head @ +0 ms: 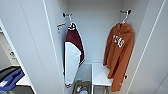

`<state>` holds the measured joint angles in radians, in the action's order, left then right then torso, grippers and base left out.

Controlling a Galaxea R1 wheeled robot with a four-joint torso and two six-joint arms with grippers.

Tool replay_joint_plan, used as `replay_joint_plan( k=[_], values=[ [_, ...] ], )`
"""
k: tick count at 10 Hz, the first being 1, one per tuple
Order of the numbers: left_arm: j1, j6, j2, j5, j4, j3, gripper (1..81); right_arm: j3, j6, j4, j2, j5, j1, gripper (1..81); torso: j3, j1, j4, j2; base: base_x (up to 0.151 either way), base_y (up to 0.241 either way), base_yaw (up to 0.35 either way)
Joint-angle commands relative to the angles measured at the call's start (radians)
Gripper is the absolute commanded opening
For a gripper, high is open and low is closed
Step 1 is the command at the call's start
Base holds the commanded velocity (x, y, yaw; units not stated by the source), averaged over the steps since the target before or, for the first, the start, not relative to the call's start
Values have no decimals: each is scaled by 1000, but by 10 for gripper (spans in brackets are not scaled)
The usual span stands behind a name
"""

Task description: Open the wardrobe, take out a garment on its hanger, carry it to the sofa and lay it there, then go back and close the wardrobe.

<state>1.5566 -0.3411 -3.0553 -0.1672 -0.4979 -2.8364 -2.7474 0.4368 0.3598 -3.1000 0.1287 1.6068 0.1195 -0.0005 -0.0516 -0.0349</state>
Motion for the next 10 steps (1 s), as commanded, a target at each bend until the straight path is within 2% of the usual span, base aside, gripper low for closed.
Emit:
replay_joint_plan(
  k=[1,4,10],
  values=[
    [-31,4,6,45,-11,-6,811,5,-3,8,-11,-54,-27,811,0,1,0,0,0,0,0],
    [-31,4,7,46,-10,-6,811,5,-4,11,-13,-54,-32,811,0,1,0,0,0,0,0],
    [-31,4,7,46,-11,-6,811,5,-1,10,-10,-54,-32,811,-1,1,0,-1,82,0,0]
  ],
)
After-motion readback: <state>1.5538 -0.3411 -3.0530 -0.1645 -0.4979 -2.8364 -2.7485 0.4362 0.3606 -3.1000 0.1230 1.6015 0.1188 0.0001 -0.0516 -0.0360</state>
